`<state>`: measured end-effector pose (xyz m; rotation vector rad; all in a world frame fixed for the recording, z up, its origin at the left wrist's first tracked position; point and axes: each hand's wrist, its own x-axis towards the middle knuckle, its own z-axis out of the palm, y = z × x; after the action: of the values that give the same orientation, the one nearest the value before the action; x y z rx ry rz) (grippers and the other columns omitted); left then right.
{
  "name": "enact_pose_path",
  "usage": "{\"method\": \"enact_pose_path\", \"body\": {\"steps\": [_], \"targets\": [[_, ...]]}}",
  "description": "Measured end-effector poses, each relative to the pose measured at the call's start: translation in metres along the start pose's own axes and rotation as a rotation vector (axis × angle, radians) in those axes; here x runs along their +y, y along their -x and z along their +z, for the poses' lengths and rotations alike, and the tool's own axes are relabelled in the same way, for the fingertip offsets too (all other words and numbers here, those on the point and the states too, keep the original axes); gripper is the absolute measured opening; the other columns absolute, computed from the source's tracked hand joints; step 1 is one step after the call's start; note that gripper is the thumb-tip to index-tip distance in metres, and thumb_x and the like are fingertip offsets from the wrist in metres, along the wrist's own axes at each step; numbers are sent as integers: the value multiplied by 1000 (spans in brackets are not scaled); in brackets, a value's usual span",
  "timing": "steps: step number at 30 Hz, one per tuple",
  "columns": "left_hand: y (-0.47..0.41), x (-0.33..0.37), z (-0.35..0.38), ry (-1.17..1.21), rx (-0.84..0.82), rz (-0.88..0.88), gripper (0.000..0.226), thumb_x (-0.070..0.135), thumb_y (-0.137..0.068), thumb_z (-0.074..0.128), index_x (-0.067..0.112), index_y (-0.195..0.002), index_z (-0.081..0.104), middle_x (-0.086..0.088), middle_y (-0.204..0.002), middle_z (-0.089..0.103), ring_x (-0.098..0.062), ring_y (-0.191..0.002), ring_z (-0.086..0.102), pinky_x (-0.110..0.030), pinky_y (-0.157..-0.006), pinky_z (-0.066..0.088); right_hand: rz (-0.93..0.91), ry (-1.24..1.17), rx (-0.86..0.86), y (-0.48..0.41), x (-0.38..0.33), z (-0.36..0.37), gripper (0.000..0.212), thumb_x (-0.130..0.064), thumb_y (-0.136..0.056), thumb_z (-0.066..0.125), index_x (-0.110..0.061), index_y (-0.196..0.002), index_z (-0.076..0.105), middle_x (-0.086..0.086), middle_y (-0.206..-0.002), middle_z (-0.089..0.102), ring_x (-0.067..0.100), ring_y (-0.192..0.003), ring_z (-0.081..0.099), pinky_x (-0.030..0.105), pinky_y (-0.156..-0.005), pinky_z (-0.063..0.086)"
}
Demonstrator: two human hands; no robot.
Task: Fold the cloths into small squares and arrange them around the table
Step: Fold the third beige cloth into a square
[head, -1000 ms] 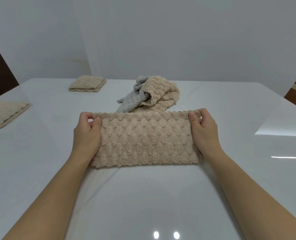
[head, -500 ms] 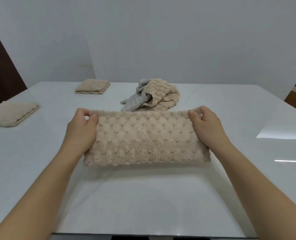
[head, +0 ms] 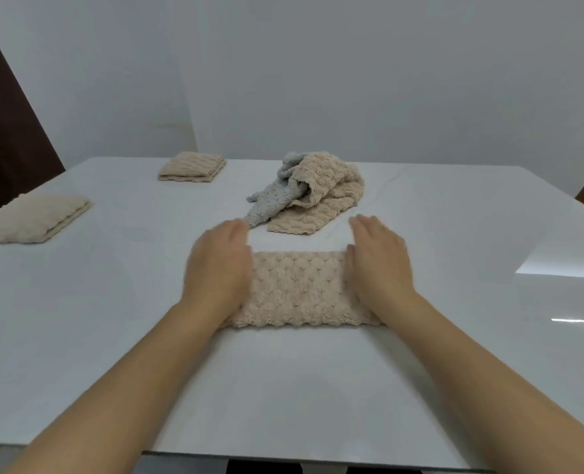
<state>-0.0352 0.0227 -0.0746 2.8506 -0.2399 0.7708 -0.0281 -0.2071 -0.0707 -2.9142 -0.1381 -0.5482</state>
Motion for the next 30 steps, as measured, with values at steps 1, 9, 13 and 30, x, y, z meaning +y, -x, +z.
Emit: {"method": "enact_pose_path", "body": {"steps": [1,9,13,30], "targets": [[2,14,-1,51,-92,46,43,17,-99,39,6,-140,43,-12,-145,45,-30,-134,40,-42,-108,25,-59,-39,-98,4,-11,-1,52,-23,-103,32,-11,-152,22,5,-161,20,25,-148,15,44,-117,14],[21,6,19,25,-544,-78,60,45,-102,12,21,-156,0,7,-163,-8,-11,-149,-10,-40,-121,-6,-113,-39,-483,20,-19,21,62,-49,-102,10,-23,-157,-3,-5,-163,-12,21,-149,-15,53,-119,-9],[27,-17,11,6,-549,-148,62,46,-102,11,18,-156,-3,4,-163,-9,-11,-148,-12,-40,-121,-5,-73,-3,-469,22,-12,19,64,-52,-102,9,-22,-157,-2,-2,-164,-10,23,-150,-13,52,-119,-9],[29,-16,8,-25,-564,-154,62,44,-102,11,17,-155,-4,3,-163,-9,-11,-149,-12,-44,-120,-7,-98,-14,-474,18,-4,18,61,-46,-103,11,-19,-157,-1,-3,-164,-9,19,-150,-12,49,-120,-7]]}}
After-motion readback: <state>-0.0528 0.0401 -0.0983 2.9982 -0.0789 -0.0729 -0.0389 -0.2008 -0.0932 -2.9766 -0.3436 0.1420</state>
